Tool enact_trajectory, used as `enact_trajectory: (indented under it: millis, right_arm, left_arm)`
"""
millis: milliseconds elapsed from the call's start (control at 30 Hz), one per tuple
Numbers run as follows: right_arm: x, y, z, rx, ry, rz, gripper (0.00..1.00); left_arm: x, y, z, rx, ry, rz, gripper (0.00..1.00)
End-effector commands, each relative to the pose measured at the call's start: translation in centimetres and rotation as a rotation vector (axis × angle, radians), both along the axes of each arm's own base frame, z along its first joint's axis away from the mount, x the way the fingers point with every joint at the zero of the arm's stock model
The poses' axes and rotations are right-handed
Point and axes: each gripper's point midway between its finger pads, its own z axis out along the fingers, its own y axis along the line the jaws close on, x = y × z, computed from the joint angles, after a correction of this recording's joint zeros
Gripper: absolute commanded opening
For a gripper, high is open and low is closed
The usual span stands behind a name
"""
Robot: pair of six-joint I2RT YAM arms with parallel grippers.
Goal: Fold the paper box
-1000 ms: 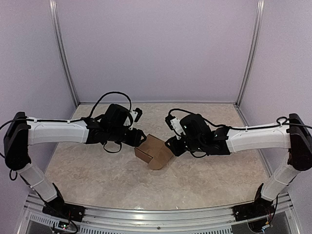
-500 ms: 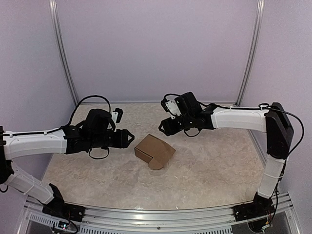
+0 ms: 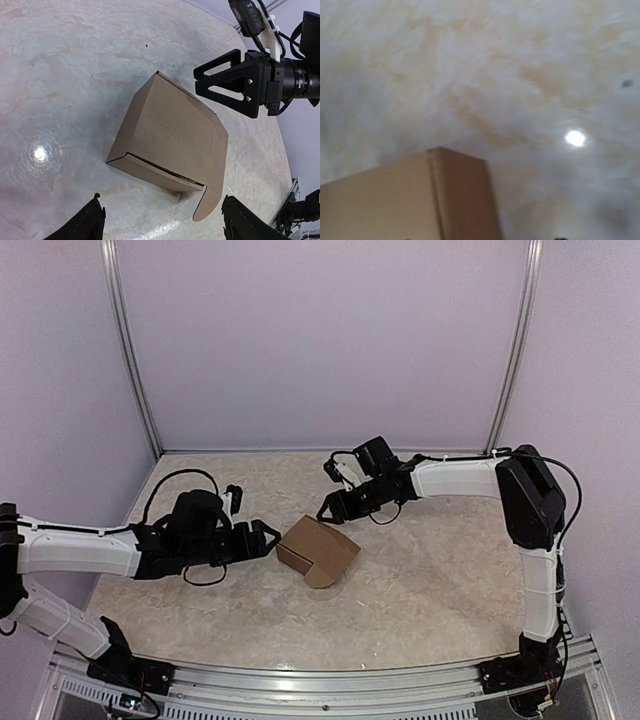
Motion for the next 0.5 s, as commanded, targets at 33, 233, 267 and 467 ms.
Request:
enact_trajectory:
  millis: [33, 233, 267, 467]
  right_arm:
    - [-1.5, 1.8, -1.6, 0.059, 0.139, 0.06, 0.57]
    - [-3.0, 1.7, -2.8, 0.075, 0.204, 0.072, 0.48]
    - [-3.3, 1.7, -2.9, 0.08, 0.21, 0.072, 0.46]
    - [-5.3, 1.2, -3.1, 0.105, 0.243, 0.056, 0.34]
  left_arm:
    - [0.1, -1.2, 0.0, -0.137, 0.025, -0.002, 0.82]
    - [-0.1, -0.6, -1.7, -0.205, 0.083, 0.042, 0.9]
    - [-0.2, -0.5, -1.9, -0.219, 0.092, 0.05, 0.91]
    - [-0.3, -0.8, -3.0, -0.283, 0.138, 0.052, 0.97]
